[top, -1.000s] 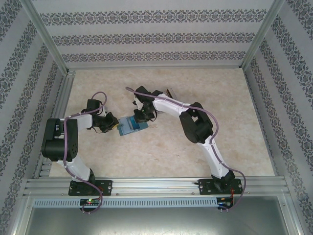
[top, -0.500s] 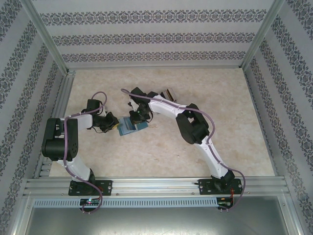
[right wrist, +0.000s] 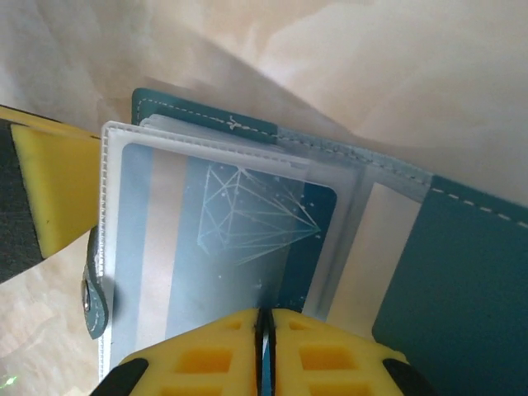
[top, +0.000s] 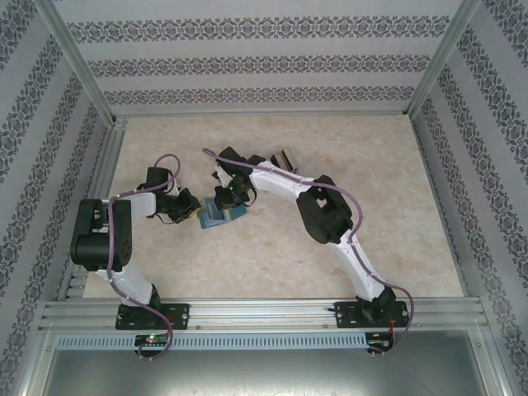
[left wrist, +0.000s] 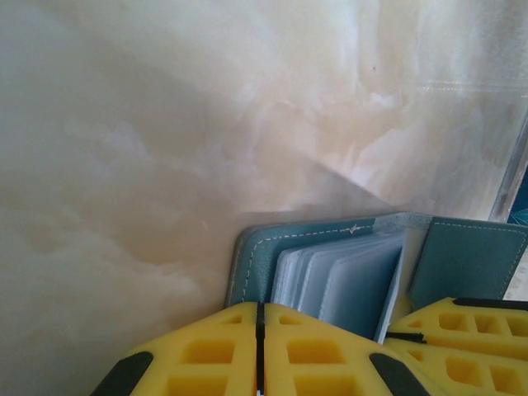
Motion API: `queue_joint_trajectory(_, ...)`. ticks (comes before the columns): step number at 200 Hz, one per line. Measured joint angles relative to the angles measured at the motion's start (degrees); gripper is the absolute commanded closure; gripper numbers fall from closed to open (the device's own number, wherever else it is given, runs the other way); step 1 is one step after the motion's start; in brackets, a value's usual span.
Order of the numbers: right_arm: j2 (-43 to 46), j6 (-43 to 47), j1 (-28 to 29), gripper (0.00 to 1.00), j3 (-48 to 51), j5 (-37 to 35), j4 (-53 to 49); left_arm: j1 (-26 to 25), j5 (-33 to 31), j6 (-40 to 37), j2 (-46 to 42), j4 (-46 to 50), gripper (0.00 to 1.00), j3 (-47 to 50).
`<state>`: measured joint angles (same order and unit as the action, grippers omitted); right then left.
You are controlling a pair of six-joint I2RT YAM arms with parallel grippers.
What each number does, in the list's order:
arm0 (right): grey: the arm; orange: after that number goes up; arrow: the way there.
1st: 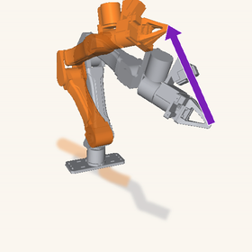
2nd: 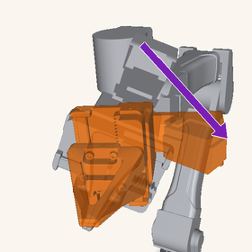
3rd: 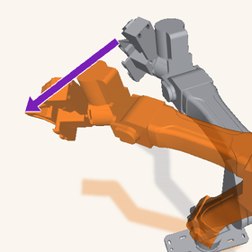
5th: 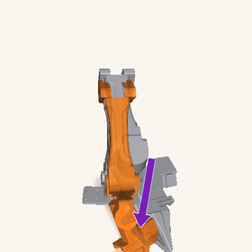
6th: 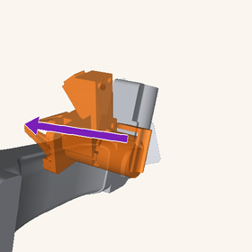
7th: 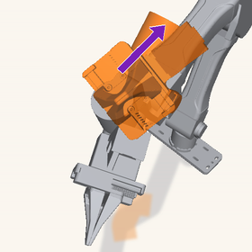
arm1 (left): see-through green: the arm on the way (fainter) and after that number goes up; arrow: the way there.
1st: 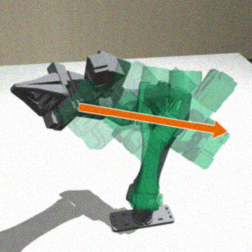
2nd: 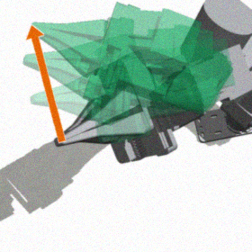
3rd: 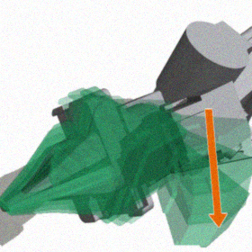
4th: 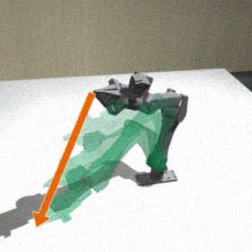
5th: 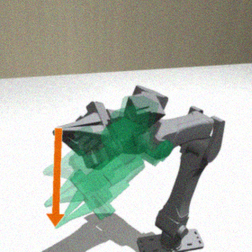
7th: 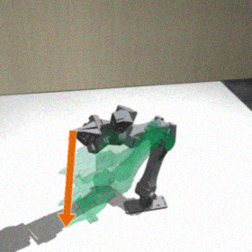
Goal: Put the credit cards into the card holder
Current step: Insert the credit card into the card slot, then pick up the card holder from the center of the table.
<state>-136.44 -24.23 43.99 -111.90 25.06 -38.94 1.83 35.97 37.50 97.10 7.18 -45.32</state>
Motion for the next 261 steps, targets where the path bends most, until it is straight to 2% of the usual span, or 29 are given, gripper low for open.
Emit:
queue_joint_trajectory(42,5.09,0.26,0.02,0.79,3.74,-0.5,0.09,0.0,0.04,-0.02,-0.04,0.02,0.86,0.0)
queue_joint_trajectory(87,9.09,0.68,0.04,0.76,5.66,-1.73,0.17,0.0,0.22,-0.24,-3.37,2.95,0.66,-0.83)
queue_joint_trajectory(130,9.11,0.66,0.04,0.75,8.24,-2.1,0.59,-0.09,-1.62,-4.11,-10.95,9.51,0.59,-5.22)
queue_joint_trajectory(164,9.11,0.63,0.04,0.75,8.7,-2.27,1.18,-3.69,-8.04,-10.38,-13.33,19.34,0.51,-10.05)
queue_joint_trajectory(198,9.11,0.61,0.04,0.74,9.46,-2.56,1.81,-11.45,-16.94,-14.19,-12.22,28.13,0.47,-15.02)
queue_joint_trajectory(218,9.11,0.61,0.04,0.74,10.01,-2.58,2.36,-14.21,-20.02,-15.21,-9.97,30.45,0.46,-16.74)
queue_joint_trajectory(261,9.18,0.33,0.0,0.74,12.11,-2.6,3.56,-16.35,-24.57,-16.37,-2.89,32.98,0.43,-19.15)
